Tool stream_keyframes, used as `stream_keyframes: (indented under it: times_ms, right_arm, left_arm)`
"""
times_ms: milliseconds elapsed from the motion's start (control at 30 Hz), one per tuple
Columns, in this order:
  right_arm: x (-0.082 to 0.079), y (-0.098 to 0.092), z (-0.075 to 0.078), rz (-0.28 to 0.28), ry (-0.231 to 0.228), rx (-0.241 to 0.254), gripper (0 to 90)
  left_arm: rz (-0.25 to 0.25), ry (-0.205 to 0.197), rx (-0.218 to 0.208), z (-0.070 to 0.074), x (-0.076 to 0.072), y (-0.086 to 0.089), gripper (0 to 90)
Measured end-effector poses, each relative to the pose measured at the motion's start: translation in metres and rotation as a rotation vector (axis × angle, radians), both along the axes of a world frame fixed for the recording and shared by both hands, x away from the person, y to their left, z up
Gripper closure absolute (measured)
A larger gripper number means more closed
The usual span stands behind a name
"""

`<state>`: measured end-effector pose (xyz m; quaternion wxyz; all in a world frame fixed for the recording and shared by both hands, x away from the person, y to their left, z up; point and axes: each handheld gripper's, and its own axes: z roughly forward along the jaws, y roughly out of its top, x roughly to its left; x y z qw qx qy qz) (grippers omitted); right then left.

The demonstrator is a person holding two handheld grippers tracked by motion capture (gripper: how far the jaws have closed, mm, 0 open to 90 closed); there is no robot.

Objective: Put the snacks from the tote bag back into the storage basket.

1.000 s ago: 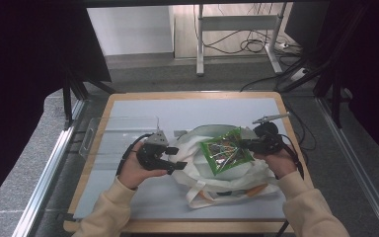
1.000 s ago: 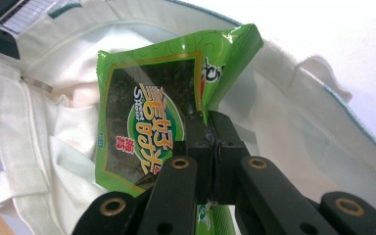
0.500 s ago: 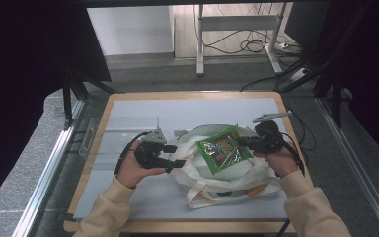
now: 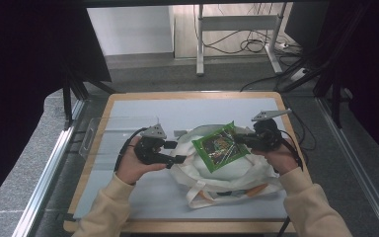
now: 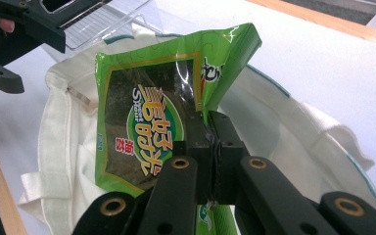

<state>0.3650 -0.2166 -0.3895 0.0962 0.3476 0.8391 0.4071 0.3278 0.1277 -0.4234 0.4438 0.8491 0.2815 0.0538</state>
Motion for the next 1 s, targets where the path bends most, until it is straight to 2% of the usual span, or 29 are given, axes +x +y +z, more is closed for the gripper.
stream_keyframes:
  times_ms: [333,433,700,1000]
  right_arm:
    - [-0.002,0.008,0.007,0.031,-0.035,-0.009,87.8]
    - [-0.002,0.01,0.009,0.043,-0.047,-0.015,87.8]
    - [-0.004,0.016,0.011,0.083,-0.067,-0.026,87.8]
    - [-0.006,0.018,0.012,0.116,-0.09,-0.029,87.8]
  left_arm:
    - [-0.02,-0.002,0.008,0.014,0.008,-0.004,35.3]
    - [-0.024,0.009,-0.002,0.015,0.012,-0.007,35.3]
    - [-0.05,0.034,0.013,0.017,0.024,-0.015,35.2]
    - [-0.079,0.041,0.073,0.018,0.032,-0.029,35.8]
